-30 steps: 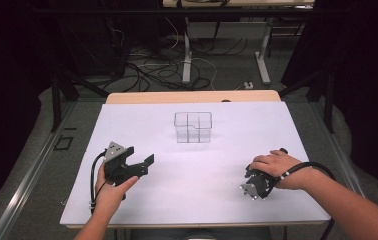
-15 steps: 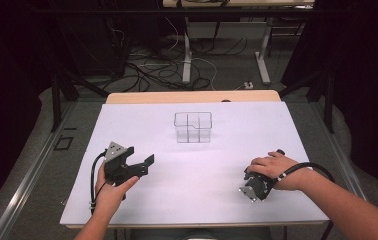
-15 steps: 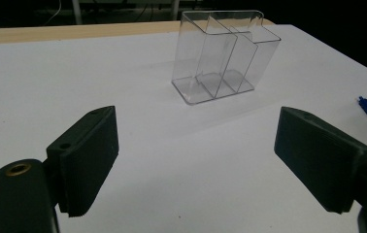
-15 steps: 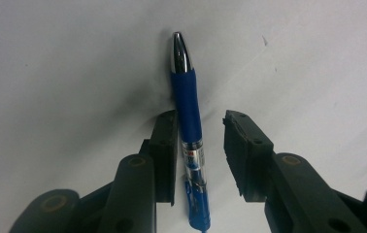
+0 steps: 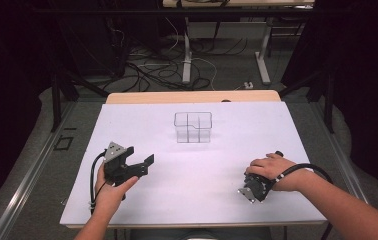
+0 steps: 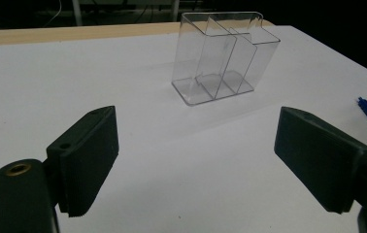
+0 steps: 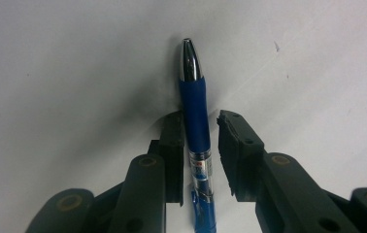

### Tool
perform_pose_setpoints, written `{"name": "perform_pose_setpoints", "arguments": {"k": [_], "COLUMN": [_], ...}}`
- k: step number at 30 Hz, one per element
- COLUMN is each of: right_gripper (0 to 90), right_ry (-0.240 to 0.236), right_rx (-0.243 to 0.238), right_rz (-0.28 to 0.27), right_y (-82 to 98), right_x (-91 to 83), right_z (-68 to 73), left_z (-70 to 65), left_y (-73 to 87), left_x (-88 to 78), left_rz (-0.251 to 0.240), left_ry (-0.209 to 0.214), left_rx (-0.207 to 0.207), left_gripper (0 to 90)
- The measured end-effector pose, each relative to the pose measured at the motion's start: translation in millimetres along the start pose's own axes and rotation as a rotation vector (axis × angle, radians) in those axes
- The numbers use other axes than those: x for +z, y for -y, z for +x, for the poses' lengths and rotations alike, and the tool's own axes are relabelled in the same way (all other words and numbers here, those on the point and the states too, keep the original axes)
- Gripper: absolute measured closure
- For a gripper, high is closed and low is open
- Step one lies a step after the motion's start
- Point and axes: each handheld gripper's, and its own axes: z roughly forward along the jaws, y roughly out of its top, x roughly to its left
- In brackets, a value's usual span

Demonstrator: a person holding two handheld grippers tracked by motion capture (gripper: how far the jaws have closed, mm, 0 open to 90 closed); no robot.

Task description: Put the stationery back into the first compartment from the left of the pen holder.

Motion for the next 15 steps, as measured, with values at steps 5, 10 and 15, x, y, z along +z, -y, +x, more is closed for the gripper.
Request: {"name": "perform_pose_setpoints", "arguments": {"k": [5, 10, 15], "right_gripper": [75.7, 78.7, 79.4], "right_ry": [-0.007, -0.012, -0.009], "right_rx": [0.009, -0.007, -0.029], "right_rz": [-0.001, 0.002, 0.017], "right_y": [1.5, 0.1, -0.8], "right_x": [0.0, -0.1, -0.9], "right_z": [0.8, 0.8, 0.3], "left_z": [0.1, -0.3, 0.1], "left_y": [0.0, -0.2, -0.2], "left_x": [0.4, 1.0, 0.7], "left_rz": [0.003, 0.002, -0.002], "left_ry": [0.0, 0.002, 0.0], "left_rx": [-0.001, 0.0, -0.003], "left_gripper": [16.1, 16.1, 16.1]}}
